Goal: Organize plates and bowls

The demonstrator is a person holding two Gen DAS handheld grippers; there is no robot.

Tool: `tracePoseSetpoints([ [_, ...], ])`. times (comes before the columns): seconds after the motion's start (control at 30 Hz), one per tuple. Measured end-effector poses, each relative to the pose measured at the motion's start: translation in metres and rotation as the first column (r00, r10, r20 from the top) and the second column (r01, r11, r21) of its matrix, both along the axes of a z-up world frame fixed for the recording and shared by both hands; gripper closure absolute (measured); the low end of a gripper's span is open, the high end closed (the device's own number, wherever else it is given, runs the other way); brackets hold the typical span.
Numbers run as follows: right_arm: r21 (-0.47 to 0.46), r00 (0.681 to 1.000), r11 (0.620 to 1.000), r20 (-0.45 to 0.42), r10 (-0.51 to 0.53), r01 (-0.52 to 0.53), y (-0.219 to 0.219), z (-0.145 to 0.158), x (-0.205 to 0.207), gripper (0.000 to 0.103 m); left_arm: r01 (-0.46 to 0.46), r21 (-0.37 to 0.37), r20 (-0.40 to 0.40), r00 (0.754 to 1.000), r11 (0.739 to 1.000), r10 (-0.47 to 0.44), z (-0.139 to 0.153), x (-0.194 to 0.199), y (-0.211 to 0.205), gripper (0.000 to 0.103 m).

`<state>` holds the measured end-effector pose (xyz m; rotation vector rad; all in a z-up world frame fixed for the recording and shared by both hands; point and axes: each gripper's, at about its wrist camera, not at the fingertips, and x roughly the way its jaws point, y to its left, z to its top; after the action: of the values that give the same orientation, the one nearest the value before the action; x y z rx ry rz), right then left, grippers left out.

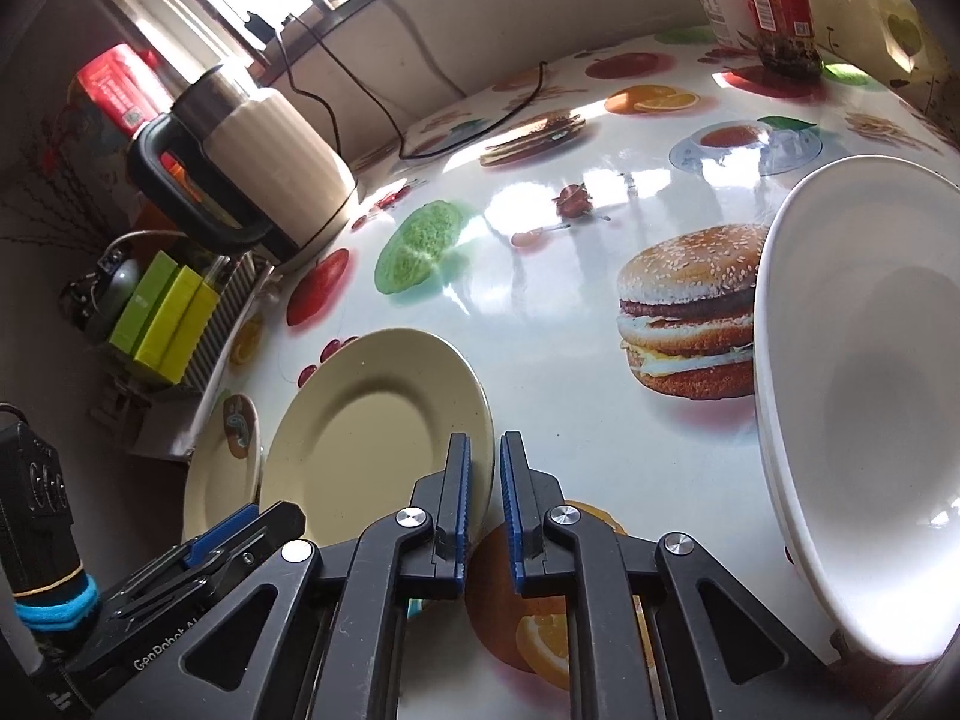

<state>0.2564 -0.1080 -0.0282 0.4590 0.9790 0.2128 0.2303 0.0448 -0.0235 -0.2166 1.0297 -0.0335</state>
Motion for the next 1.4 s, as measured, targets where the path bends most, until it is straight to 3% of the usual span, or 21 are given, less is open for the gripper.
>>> tracePoseSetpoints([
  [0.17,0.021,1.0,1.0,-0.007,-0.001,0.002,0.002,-0.003,0.004,0.088,-0.008,0.0,0.0,1.0,1.0,0.008,-0.001,0.004,0.001,0.06],
  [0.33,0.027,1.0,1.0,-0.009,0.005,-0.005,0.004,-0.004,0.006,0.088,-0.032,-0.001,0.004,0.999,0.999,0.032,-0.002,0.005,0.008,0.075],
  [0.43,0.023,1.0,1.0,-0.005,0.006,-0.006,0.005,-0.004,0.006,0.088,-0.038,0.002,0.008,0.999,0.999,0.038,-0.002,0.006,0.01,0.079],
  [0.9,0.007,1.0,1.0,0.005,0.02,-0.02,0.006,0.001,-0.001,0.089,-0.039,0.006,0.031,0.999,0.999,0.039,0.004,-0.005,0.011,0.08],
  [1.4,0.007,0.995,0.997,0.056,0.081,-0.082,0.015,0.029,-0.036,0.089,-0.059,-0.001,0.072,0.996,0.998,0.059,0.026,-0.043,0.02,0.08],
])
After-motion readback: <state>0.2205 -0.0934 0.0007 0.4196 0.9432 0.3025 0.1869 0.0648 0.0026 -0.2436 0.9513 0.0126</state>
